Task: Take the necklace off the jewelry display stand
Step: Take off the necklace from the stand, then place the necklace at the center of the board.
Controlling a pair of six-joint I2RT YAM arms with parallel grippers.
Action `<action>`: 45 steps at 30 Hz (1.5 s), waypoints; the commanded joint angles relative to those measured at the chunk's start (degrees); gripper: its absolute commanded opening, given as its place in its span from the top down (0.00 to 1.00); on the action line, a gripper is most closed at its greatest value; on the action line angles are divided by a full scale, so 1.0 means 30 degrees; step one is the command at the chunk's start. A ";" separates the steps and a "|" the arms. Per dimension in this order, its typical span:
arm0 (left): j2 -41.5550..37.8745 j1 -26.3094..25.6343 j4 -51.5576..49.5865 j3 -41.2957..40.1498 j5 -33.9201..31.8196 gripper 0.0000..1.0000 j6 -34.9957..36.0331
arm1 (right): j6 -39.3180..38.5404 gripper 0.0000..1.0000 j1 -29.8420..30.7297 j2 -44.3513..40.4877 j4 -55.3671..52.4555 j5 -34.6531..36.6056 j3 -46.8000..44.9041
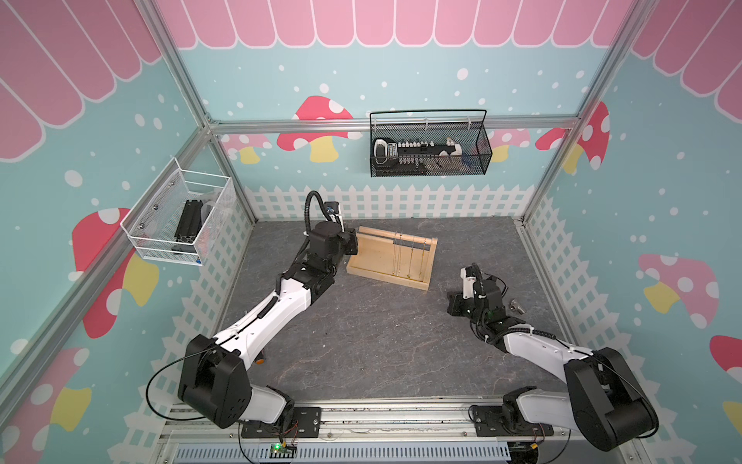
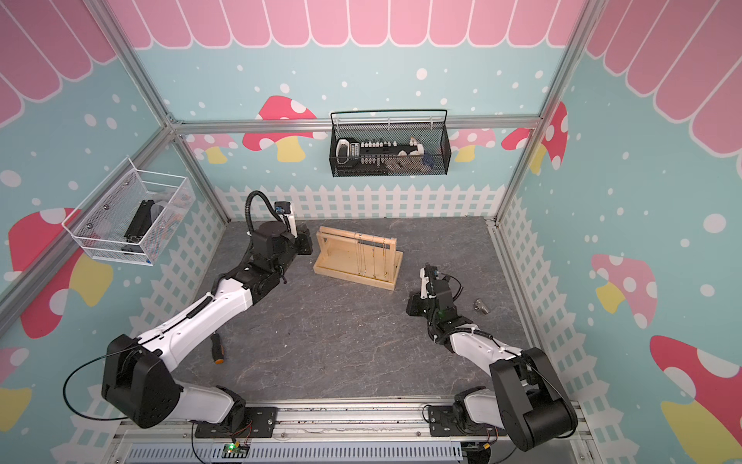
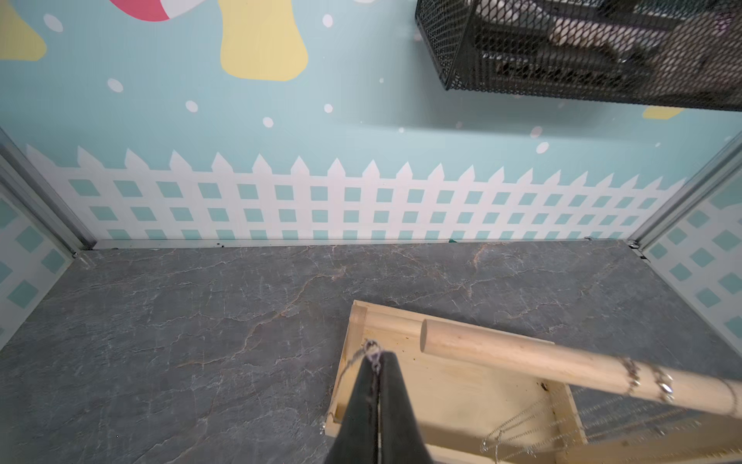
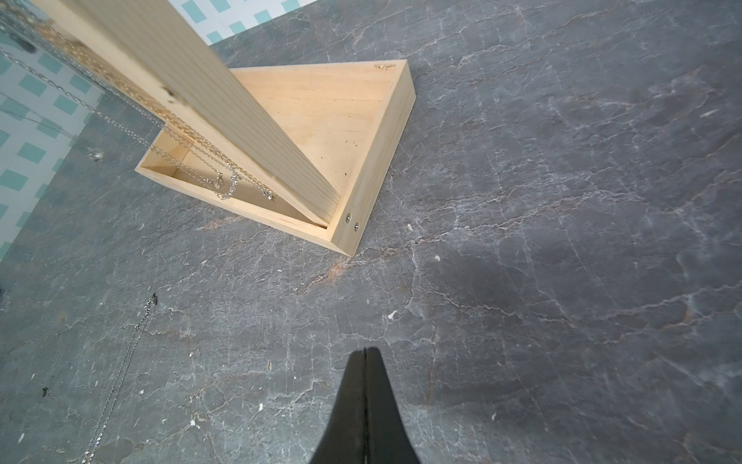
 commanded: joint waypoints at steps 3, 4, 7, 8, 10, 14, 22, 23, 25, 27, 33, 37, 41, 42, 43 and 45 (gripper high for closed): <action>-0.2495 -0.0306 -0.2635 -0.0998 0.3003 1.00 -0.0847 | 0.0204 1.00 0.0018 0.0011 0.0262 -0.0131 0.0292; -0.2992 -0.0524 -0.3197 -0.1105 0.3516 1.00 -0.0963 | 0.0127 1.00 0.0022 -0.0121 0.0173 -0.0101 0.0282; -0.4497 -0.1502 -0.5165 -0.1107 0.4398 1.00 -0.1034 | 0.0002 1.00 0.0022 -0.0503 -0.0061 0.0161 0.0249; -0.5023 -0.1929 -0.5788 -0.1102 0.4585 1.00 -0.1012 | -0.0029 1.00 0.0011 -0.0607 -0.0084 0.0195 0.0221; -0.5891 -0.2697 -0.6789 -0.1108 0.5026 1.00 -0.0990 | -0.0112 1.00 0.0007 -0.0700 -0.0211 0.0178 0.0203; -0.7738 -0.3737 -0.8351 -0.1351 0.6740 1.00 -0.1505 | -0.0289 1.00 0.0022 -0.0711 -0.0444 0.0221 0.0328; -0.9994 -0.5521 -1.0337 -0.2392 0.8958 1.00 -0.2601 | -0.0702 1.00 0.0021 -0.0633 -0.0242 -0.0087 0.0337; -1.0197 -0.5886 -1.0341 -0.2535 0.9072 1.00 -0.2806 | -0.0731 1.00 0.0006 -0.0568 -0.0243 -0.0094 0.0331; -1.0374 -0.6617 -1.0305 -0.2713 0.9212 1.00 -0.3077 | -0.0731 1.00 0.0022 -0.0446 -0.0189 -0.0109 0.0314; -1.0324 -0.7527 -1.0313 -0.2808 0.9159 1.00 -0.3212 | -0.0731 1.00 0.0018 -0.0286 -0.0099 -0.0109 0.0320; -0.9679 -0.9924 -1.0313 -0.3008 0.8332 1.00 -0.3305 | -0.0643 1.00 0.0022 -0.0131 -0.0069 -0.0116 0.0308; -0.9496 -1.0706 -1.0277 -0.3387 0.7763 1.00 -0.3621 | -0.0722 1.00 0.0022 -0.0303 -0.0214 0.0123 0.0307; -0.9425 -1.1204 -1.0304 -0.3661 0.7305 1.00 -0.3788 | -0.0817 0.99 0.0021 -0.0467 -0.0383 0.0439 0.0308; -0.9431 -1.1261 -1.0307 -0.3689 0.7225 1.00 -0.3804 | -0.0819 0.99 0.0022 -0.0469 -0.0390 0.0476 0.0285; -0.9449 -1.1334 -1.0298 -0.3718 0.7148 1.00 -0.3817 | -0.0799 0.99 0.0022 -0.0448 -0.0377 0.0484 0.0322; -0.9434 -1.1399 -1.0304 -0.3775 0.7107 1.00 -0.3901 | -0.0819 0.97 0.0022 -0.0410 -0.0420 0.0514 0.0335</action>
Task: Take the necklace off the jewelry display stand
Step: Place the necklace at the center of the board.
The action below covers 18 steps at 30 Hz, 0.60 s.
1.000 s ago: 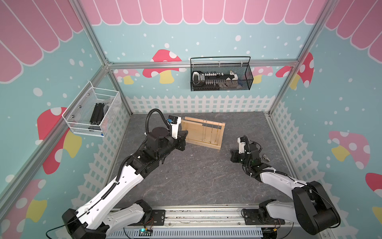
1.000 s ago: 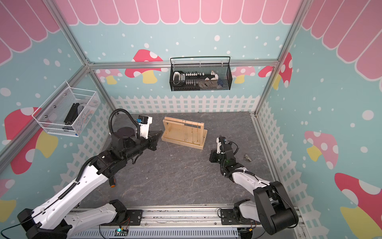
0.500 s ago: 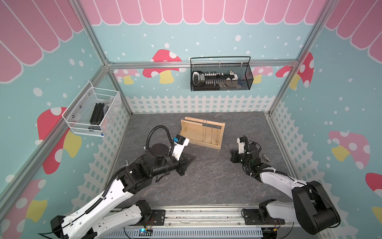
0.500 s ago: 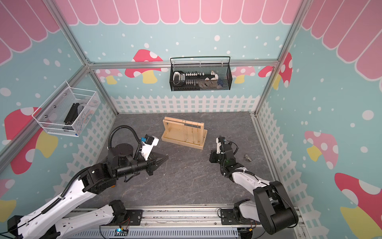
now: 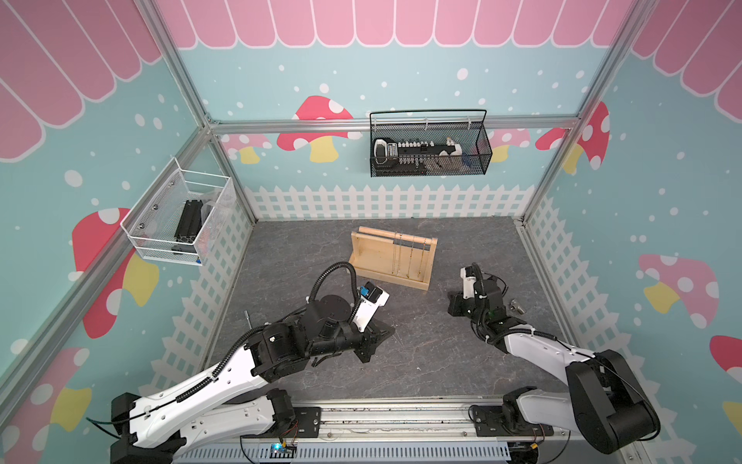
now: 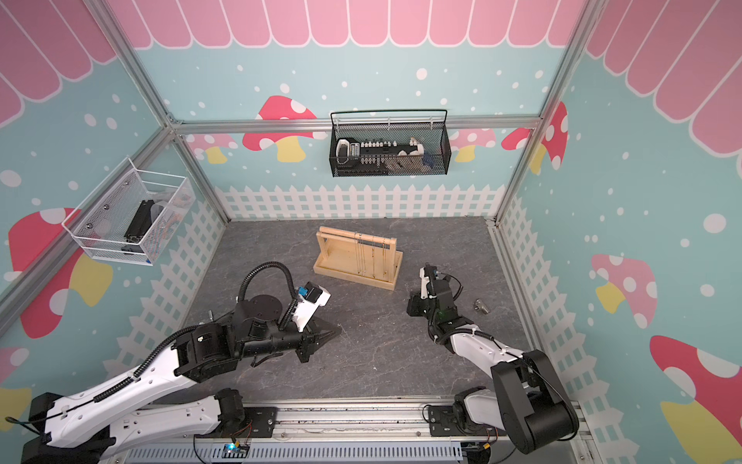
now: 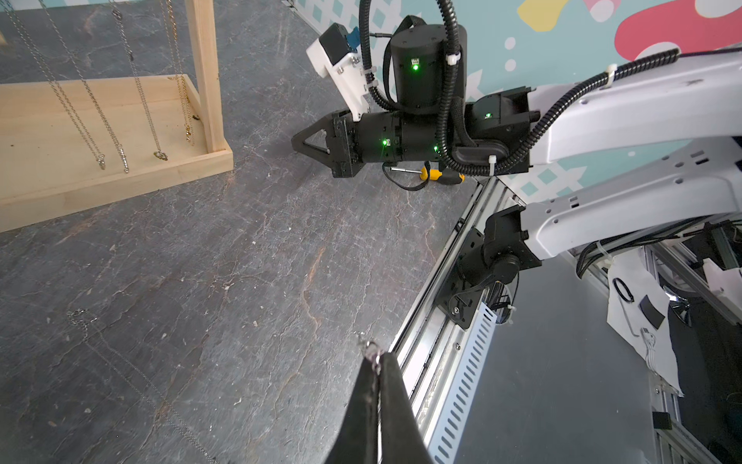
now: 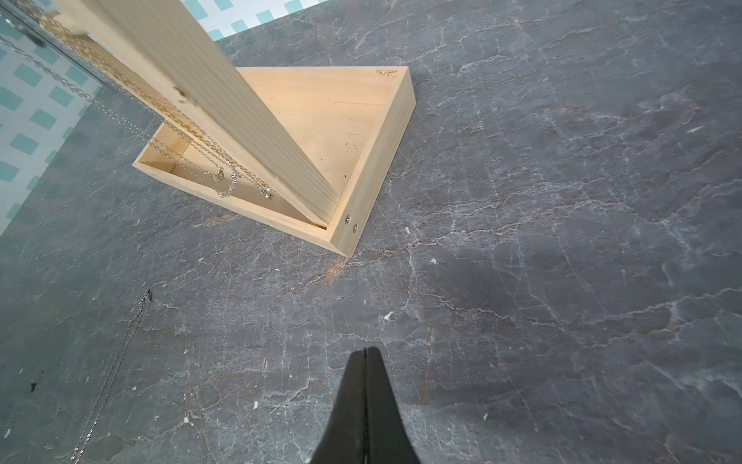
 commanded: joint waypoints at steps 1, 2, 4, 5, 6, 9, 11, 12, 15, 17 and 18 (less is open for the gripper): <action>-0.0036 -0.0225 -0.0258 -0.0236 -0.0545 1.00 -0.0386 | -0.0183 0.95 0.0014 -0.0113 -0.0264 0.0358 0.0362; -0.0009 -0.0282 -0.0220 -0.0301 -0.0547 1.00 -0.0411 | -0.0192 0.95 0.0022 -0.0075 -0.0271 0.0396 0.0348; 0.0102 -0.0381 -0.0237 -0.0438 -0.0518 1.00 -0.0463 | -0.0172 0.93 0.0022 -0.0044 -0.0333 0.0442 0.0396; 0.0160 -0.0451 -0.0225 -0.0541 -0.0490 1.00 -0.0480 | -0.0170 0.92 0.0022 -0.0044 -0.0319 0.0462 0.0396; 0.0223 -0.0512 -0.0171 -0.0623 -0.0460 1.00 -0.0468 | -0.0192 0.90 0.0022 -0.0047 -0.0311 0.0470 0.0396; 0.0314 -0.0716 0.0012 -0.1017 -0.0514 1.00 -0.0464 | -0.0192 0.88 0.0022 -0.0018 -0.0354 0.0491 0.0392; 0.0210 -0.0746 0.0149 -0.1339 -0.0660 1.00 -0.0496 | -0.0193 0.88 0.0022 0.0066 -0.0328 0.0413 0.0395; 0.0173 -0.0757 0.0179 -0.1455 -0.0774 1.00 -0.0525 | -0.0193 0.88 0.0022 0.0123 -0.0303 0.0398 0.0418; -0.0206 -0.0740 0.0285 -0.1850 -0.1011 1.00 -0.0569 | -0.0141 0.88 0.0022 0.0217 -0.0292 0.0278 0.0435; -0.0481 -0.0755 0.0275 -0.2048 -0.1235 1.00 -0.0646 | -0.0141 0.88 0.0007 0.0213 -0.0269 0.0268 0.0449; -0.0558 -0.0753 0.0288 -0.2135 -0.1266 1.00 -0.0676 | -0.0139 0.88 0.0021 0.0198 -0.0294 0.0280 0.0436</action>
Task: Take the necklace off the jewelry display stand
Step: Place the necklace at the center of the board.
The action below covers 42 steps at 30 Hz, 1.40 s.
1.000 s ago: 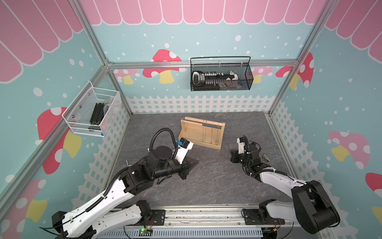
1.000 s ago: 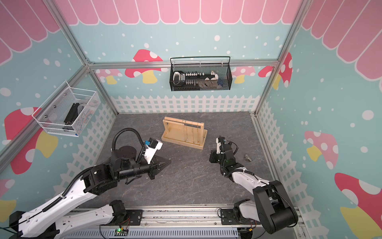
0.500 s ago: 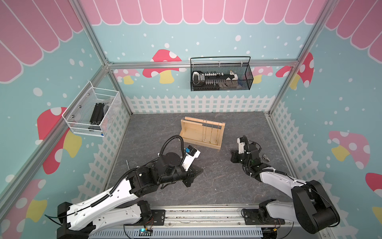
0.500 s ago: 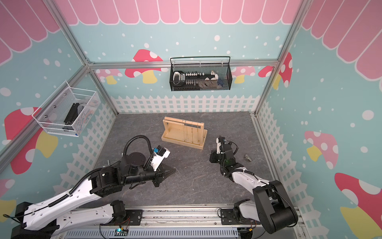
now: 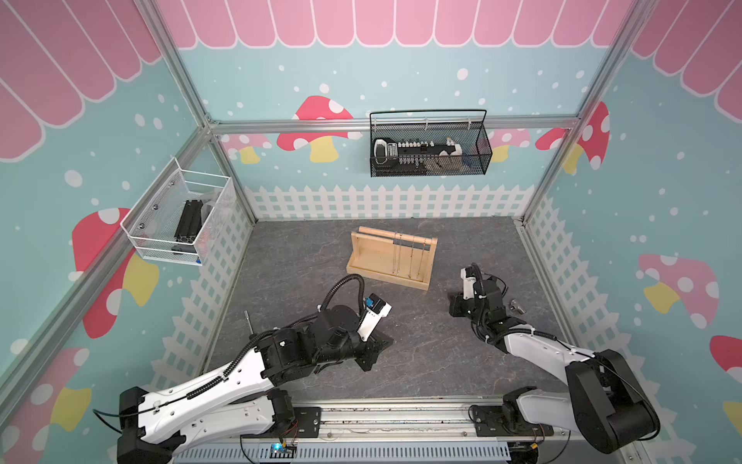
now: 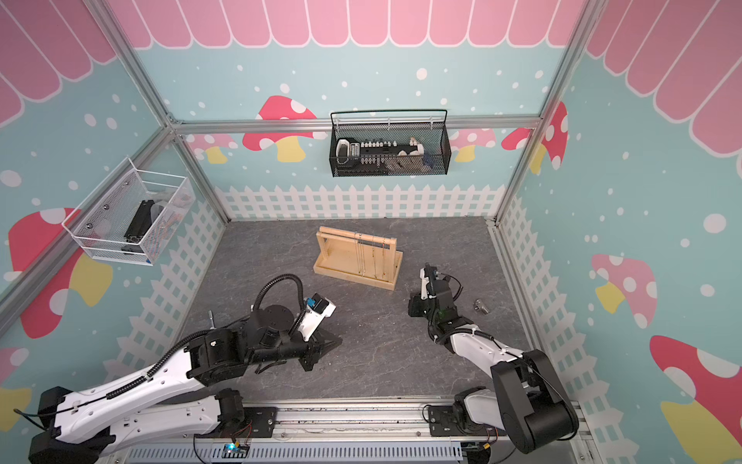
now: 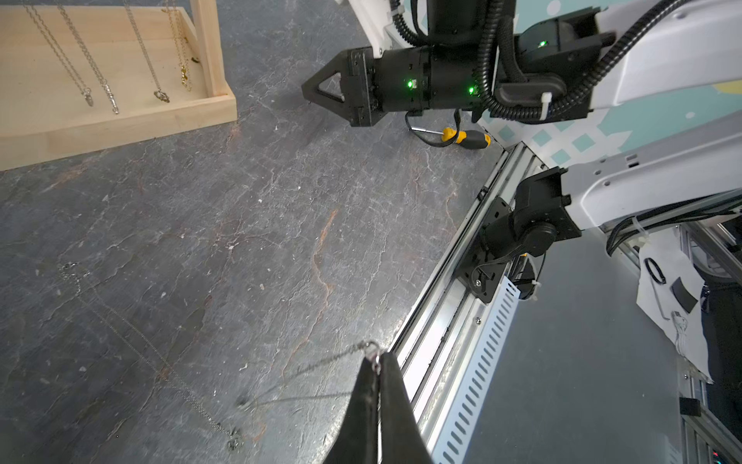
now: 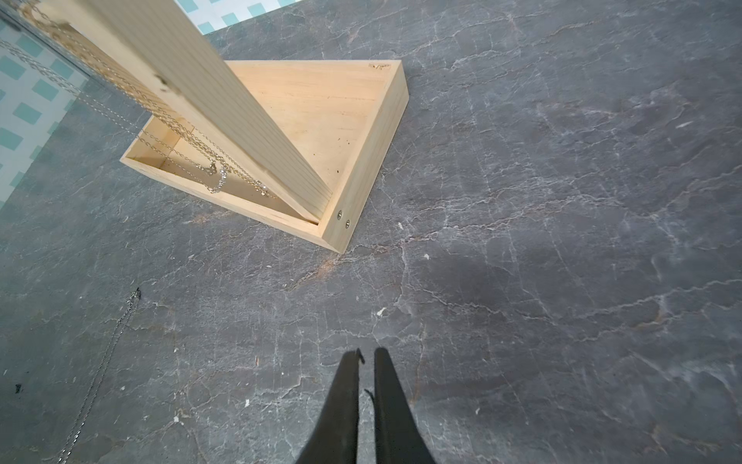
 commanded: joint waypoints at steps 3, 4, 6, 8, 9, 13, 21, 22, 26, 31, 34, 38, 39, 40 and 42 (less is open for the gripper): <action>-0.0665 -0.0124 0.0271 -0.0478 -0.0516 1.00 -0.0528 | -0.0003 0.88 0.0022 0.0239 -0.0006 0.0012 0.0423; -0.0616 -0.0112 0.0322 -0.0566 -0.0500 1.00 -0.0570 | -0.0002 0.88 0.0022 0.0253 -0.0007 -0.0051 0.0463; -0.0542 -0.0125 0.0308 -0.0682 -0.0427 1.00 -0.0608 | -0.0002 0.88 0.0022 0.0273 0.0002 -0.0062 0.0454; -0.0519 -0.0098 0.0306 -0.0749 -0.0325 1.00 -0.0669 | 0.0012 0.88 0.0017 0.0288 -0.0005 -0.0063 0.0457; -0.0514 -0.0116 0.0315 -0.0730 -0.0299 1.00 -0.0701 | 0.0018 0.88 0.0020 0.0321 -0.0006 -0.0056 0.0460; -0.0593 -0.0123 0.0326 -0.0701 -0.0108 1.00 -0.0766 | 0.0037 0.88 0.0007 0.0409 0.0054 -0.0080 0.0454; -0.1139 -0.0259 0.0431 -0.0671 0.1133 1.00 -0.0502 | 0.0056 0.88 0.0020 0.0623 0.0130 -0.0162 0.0528; -0.1272 -0.0245 0.0419 -0.0699 0.1184 1.00 -0.0477 | 0.0056 0.88 0.0021 0.0680 0.0149 -0.0176 0.0552; -0.1802 -0.0268 0.0200 -0.0861 0.0980 1.00 -0.0443 | 0.0073 0.88 0.0003 0.0738 0.0141 -0.0180 0.0561; -0.2203 -0.0250 0.0096 -0.1051 0.0832 1.00 -0.0474 | 0.0114 0.88 0.0020 0.0862 0.0229 -0.0250 0.0566; -0.2288 -0.0262 0.0079 -0.1220 0.0713 1.00 -0.0497 | 0.0144 0.88 0.0007 0.0960 0.0255 -0.0308 0.0600; -0.2364 -0.0244 0.0081 -0.1505 0.0442 1.00 -0.0443 | 0.0188 0.88 0.0022 0.0983 0.0229 -0.0297 0.0596; -0.2412 -0.0244 0.0080 -0.1575 0.0341 1.00 -0.0397 | 0.0175 0.88 0.0006 0.1000 0.0229 -0.0260 0.0585; -0.2427 -0.0255 0.0073 -0.1701 0.0119 1.00 -0.0407 | 0.0177 0.88 0.0016 0.1021 0.0228 -0.0268 0.0597; -0.2475 -0.0268 0.0059 -0.1941 -0.0684 1.00 -0.0472 | 0.0177 0.88 0.0007 0.1047 0.0205 -0.0310 0.0613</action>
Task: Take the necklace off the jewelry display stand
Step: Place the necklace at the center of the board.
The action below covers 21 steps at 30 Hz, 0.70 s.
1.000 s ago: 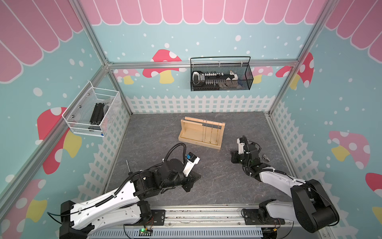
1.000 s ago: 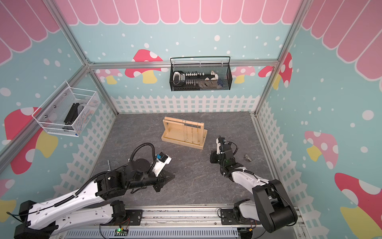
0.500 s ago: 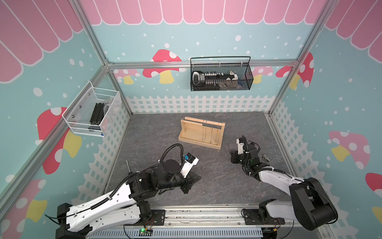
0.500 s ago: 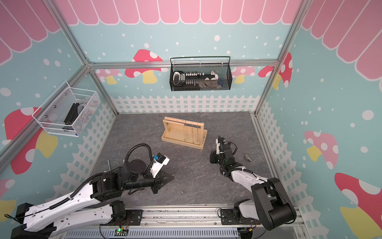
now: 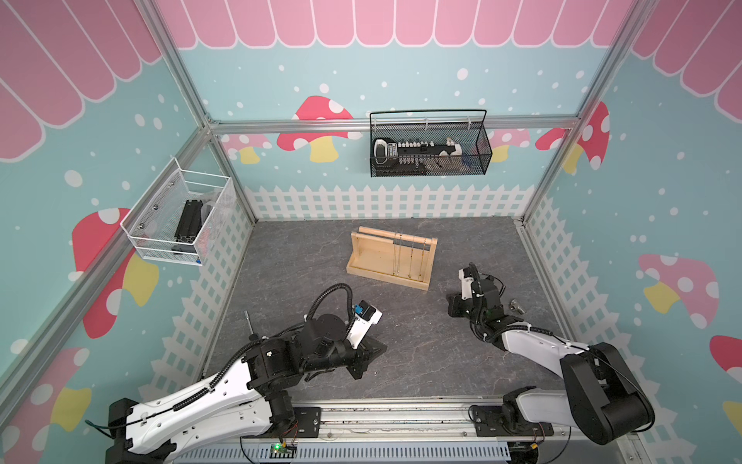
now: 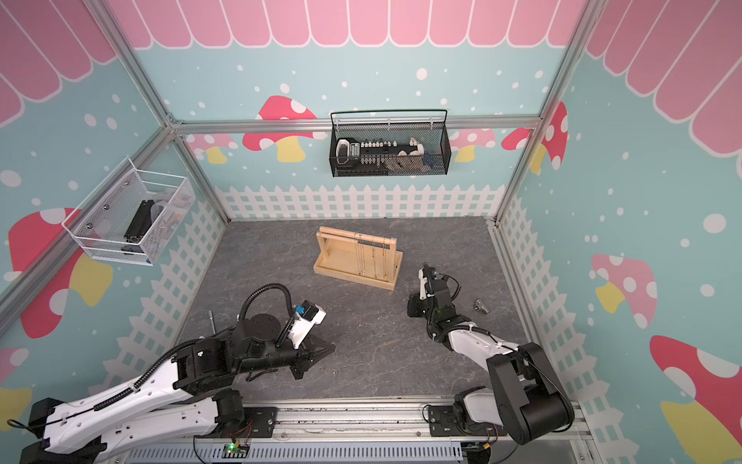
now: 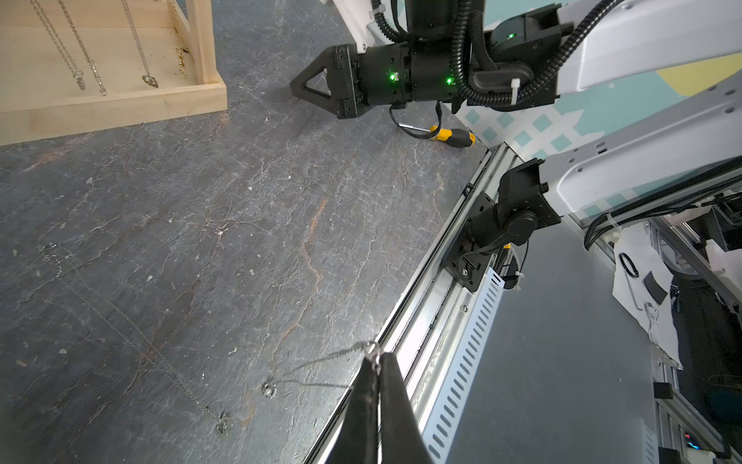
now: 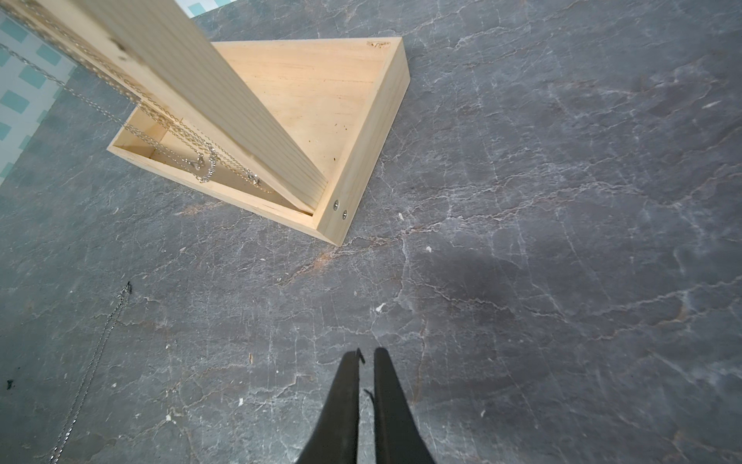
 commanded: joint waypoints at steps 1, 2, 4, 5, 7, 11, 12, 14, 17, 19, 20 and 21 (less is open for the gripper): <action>-0.0288 -0.0101 -0.0103 -0.0410 -0.1642 1.00 -0.0155 | 0.0180 0.88 0.0005 0.0222 0.0200 -0.0112 0.0388; -0.0253 -0.0111 -0.0099 -0.0452 -0.2074 1.00 -0.0289 | 0.0180 0.88 0.0005 0.0251 0.0190 -0.0124 0.0385; -0.0144 -0.0117 0.0157 -0.0570 -0.2761 1.00 -0.0384 | 0.0210 0.88 0.0020 0.0298 0.0208 -0.0186 0.0399; -0.0065 -0.0110 0.0251 -0.0570 -0.3219 1.00 -0.0462 | 0.0237 0.88 0.0022 0.0319 0.0208 -0.0220 0.0412; 0.0098 -0.0121 0.0830 -0.0734 -0.4260 1.00 -0.0614 | 0.0268 0.88 0.0019 0.0383 0.0237 -0.0319 0.0424; 0.0738 -0.0115 0.1967 -0.0862 -0.6096 1.00 -0.0323 | 0.0354 0.88 0.0007 0.0480 0.0269 -0.0422 0.0409; 0.1054 -0.0082 0.2258 -0.0865 -0.6544 1.00 -0.0181 | 0.0378 0.88 0.0011 0.0485 0.0258 -0.0430 0.0433; 0.1767 -0.0094 0.2947 -0.0808 -0.7021 1.00 0.0192 | 0.0386 0.88 0.0007 0.0475 0.0266 -0.0450 0.0394; 0.2972 0.0017 0.4013 -0.0763 -0.7287 1.00 0.0747 | 0.0466 0.88 0.0021 0.0476 0.0325 -0.0546 0.0391; 0.4021 0.0068 0.4508 -0.0775 -0.7848 1.00 0.0955 | 0.0518 0.88 0.0022 0.0496 0.0354 -0.0669 0.0390; 0.4472 0.0118 0.4689 -0.0801 -0.8019 1.00 0.1003 | 0.0530 0.88 0.0021 0.0546 0.0380 -0.0717 0.0376; 0.4954 0.0144 0.4909 -0.0845 -0.8193 1.00 0.1094 | 0.0547 0.88 0.0013 0.0569 0.0383 -0.0743 0.0372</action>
